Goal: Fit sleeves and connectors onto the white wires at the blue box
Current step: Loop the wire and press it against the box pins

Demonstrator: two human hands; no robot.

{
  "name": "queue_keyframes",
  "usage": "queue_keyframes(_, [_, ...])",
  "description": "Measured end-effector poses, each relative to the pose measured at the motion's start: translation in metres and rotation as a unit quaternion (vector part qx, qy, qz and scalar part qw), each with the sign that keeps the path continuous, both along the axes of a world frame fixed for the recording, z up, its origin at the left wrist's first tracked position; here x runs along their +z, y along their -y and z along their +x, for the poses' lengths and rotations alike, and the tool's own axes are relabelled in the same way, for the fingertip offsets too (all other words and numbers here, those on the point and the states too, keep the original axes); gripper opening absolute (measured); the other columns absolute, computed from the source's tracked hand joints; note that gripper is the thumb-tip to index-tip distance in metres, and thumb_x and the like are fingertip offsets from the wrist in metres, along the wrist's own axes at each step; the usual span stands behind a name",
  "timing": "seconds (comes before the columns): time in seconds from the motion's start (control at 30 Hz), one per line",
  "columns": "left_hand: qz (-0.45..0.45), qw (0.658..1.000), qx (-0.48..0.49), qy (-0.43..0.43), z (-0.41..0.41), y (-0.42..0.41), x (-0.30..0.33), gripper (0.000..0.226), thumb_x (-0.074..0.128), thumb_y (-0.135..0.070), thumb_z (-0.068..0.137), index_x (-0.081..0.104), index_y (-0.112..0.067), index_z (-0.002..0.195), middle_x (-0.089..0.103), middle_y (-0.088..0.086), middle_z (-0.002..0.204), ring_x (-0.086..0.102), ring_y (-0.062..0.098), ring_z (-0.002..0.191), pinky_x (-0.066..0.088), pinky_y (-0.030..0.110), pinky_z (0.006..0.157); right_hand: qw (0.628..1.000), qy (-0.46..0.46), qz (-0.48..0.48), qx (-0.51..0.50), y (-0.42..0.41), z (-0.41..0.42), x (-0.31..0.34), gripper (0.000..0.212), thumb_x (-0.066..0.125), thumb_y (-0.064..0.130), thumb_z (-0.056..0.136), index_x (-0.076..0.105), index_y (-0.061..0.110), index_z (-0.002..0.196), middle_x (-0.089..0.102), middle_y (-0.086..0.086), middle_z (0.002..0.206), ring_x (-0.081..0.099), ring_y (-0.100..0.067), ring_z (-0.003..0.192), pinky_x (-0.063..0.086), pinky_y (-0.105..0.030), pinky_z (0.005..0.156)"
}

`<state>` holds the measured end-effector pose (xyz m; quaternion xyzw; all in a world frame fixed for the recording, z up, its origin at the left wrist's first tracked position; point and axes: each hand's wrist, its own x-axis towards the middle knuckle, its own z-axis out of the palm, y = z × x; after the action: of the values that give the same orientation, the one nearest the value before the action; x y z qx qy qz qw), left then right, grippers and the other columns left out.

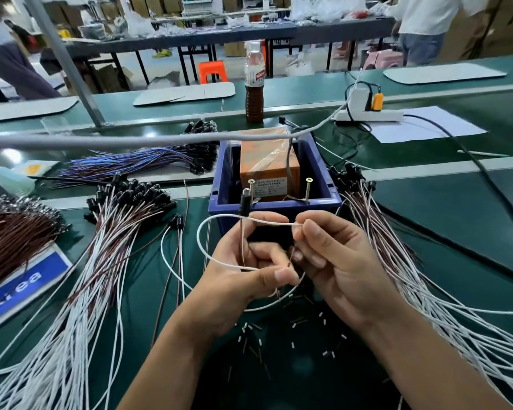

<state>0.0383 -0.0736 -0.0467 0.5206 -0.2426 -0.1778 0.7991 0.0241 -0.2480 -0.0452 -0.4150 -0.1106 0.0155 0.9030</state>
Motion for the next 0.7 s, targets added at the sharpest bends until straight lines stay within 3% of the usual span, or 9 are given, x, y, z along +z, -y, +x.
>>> queue_keyframes(0.07, [0.013,1.0,0.013,-0.002,-0.001,0.0,0.002,0.051,0.093,-0.017,0.072,0.063,-0.015,0.114,0.065,0.012,0.075,0.054,0.018,0.062,0.041,0.015,0.051,0.999,0.026,0.022,0.01,0.003,0.001,0.001,0.016,0.081,0.02,0.083,0.08,0.01,0.096,0.067,-0.004,0.078,0.048,-0.007,0.055,0.054,-0.026,0.068])
queue_keyframes(0.17, [0.029,0.999,0.016,0.018,-0.002,0.0,0.002,0.026,0.084,-0.002,0.077,0.063,-0.011,0.089,0.066,0.011,0.077,0.061,0.013,0.064,0.047,0.015,0.058,0.999,0.042,0.02,0.008,0.013,0.002,0.001,0.026,0.089,0.025,0.081,0.077,0.008,0.098,0.065,-0.005,0.081,0.05,-0.009,0.06,0.055,-0.028,0.072])
queue_keyframes(0.27, [0.072,0.997,0.015,0.031,-0.003,0.001,0.003,0.023,0.083,0.001,0.078,0.064,-0.012,0.078,0.068,0.012,0.08,0.062,0.016,0.069,0.05,0.022,0.066,0.998,0.064,0.0,-0.003,0.022,0.003,0.008,0.025,0.09,0.029,0.081,0.077,0.012,0.094,0.06,-0.004,0.082,0.052,-0.012,0.067,0.053,-0.029,0.072])
queue_keyframes(0.43, [0.116,0.992,0.035,0.029,-0.003,0.0,0.006,0.019,0.087,-0.01,0.074,0.069,-0.017,0.076,0.072,0.01,0.08,0.062,0.014,0.068,0.048,0.02,0.062,0.998,0.064,0.005,0.002,0.028,0.001,0.018,0.02,0.087,0.034,0.083,0.078,0.021,0.095,0.071,-0.001,0.108,0.07,-0.017,0.101,0.059,-0.031,0.079])
queue_keyframes(0.53, [0.112,0.992,0.049,0.022,-0.003,-0.001,0.007,0.019,0.088,-0.015,0.069,0.073,-0.018,0.078,0.073,0.009,0.083,0.064,0.016,0.069,0.049,0.022,0.063,0.998,0.053,0.019,-0.027,0.027,0.001,0.018,0.009,0.077,0.031,0.09,0.078,0.024,0.096,0.077,-0.001,0.11,0.073,-0.025,0.115,0.062,-0.031,0.081])
queue_keyframes(0.63, [0.101,0.994,0.043,0.022,-0.002,-0.003,0.009,0.024,0.089,-0.013,0.064,0.076,-0.019,0.084,0.076,0.009,0.091,0.069,0.015,0.078,0.054,0.022,0.069,0.995,0.026,0.056,-0.075,0.029,0.004,0.019,0.023,0.056,0.025,0.098,0.078,0.024,0.092,0.08,0.001,0.1,0.076,-0.026,0.108,0.062,-0.027,0.074])
queue_keyframes(0.7, [0.103,0.994,0.036,0.028,-0.001,-0.006,0.01,0.028,0.089,-0.012,0.063,0.076,-0.021,0.088,0.077,0.008,0.095,0.069,0.017,0.083,0.054,0.02,0.072,0.991,0.012,0.082,-0.102,0.034,0.006,0.021,0.026,0.053,0.025,0.098,0.078,0.023,0.089,0.078,0.004,0.091,0.078,-0.018,0.096,0.062,-0.024,0.072])
